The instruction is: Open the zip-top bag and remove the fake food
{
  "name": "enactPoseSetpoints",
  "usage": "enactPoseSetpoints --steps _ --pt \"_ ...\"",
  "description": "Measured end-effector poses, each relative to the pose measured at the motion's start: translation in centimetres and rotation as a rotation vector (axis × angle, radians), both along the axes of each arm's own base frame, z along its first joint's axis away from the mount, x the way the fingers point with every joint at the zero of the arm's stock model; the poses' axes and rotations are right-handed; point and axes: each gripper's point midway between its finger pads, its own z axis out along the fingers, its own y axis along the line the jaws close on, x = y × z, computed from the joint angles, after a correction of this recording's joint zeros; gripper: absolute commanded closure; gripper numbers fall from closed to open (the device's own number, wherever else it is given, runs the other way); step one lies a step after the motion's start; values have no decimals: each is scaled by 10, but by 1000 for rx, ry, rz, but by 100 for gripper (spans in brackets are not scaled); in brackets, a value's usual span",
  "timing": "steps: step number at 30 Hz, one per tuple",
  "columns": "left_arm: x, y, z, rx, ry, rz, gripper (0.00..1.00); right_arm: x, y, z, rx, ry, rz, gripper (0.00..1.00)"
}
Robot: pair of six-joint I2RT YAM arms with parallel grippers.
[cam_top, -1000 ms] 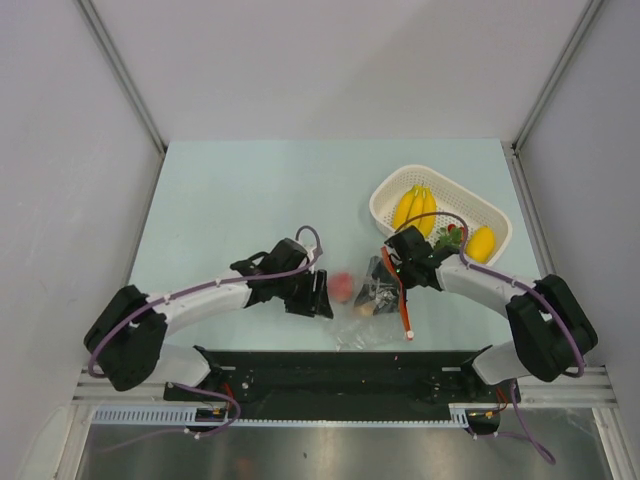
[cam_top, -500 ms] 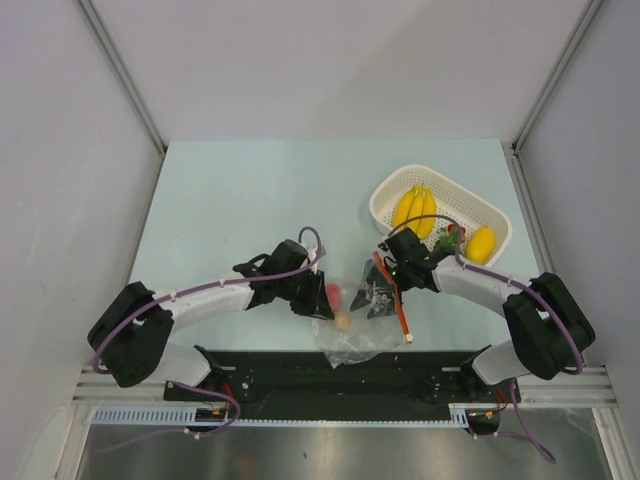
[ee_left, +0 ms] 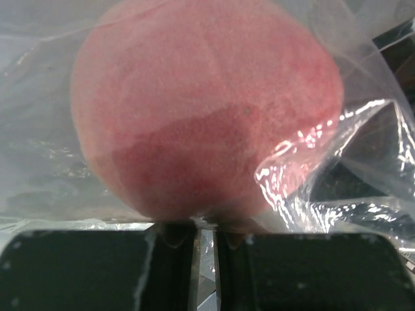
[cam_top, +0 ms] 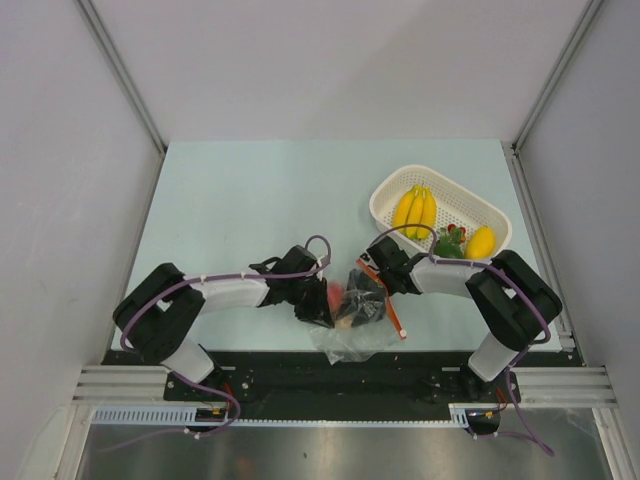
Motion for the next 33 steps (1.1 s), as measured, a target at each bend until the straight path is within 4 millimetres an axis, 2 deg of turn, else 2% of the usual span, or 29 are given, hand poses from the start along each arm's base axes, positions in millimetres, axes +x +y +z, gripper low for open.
enactPoseSetpoints --steps 6,7,8,9,15,18,21,24,33 --pt "0 -1 -5 9 9 -1 87 4 8 -1 28 -6 -7 46" --pt "0 -1 -5 10 9 -2 86 5 9 -2 31 -7 -8 48" --pt "0 0 -6 13 11 -2 86 6 10 -2 34 -9 -7 59" --pt "0 0 -6 15 11 -2 85 6 10 -3 36 -8 -7 63" --pt "-1 2 -10 28 13 4 83 5 8 -2 28 -8 -4 70" --pt "-6 7 -15 38 27 11 83 9 -3 12 25 -41 -14 71" --pt "-6 6 -15 33 25 11 85 22 -22 30 32 -95 -48 72" --pt "-6 6 -15 33 27 11 84 29 -40 38 13 -117 -80 71" --pt "0 6 -15 52 23 19 84 22 -85 69 -29 -190 -124 72"
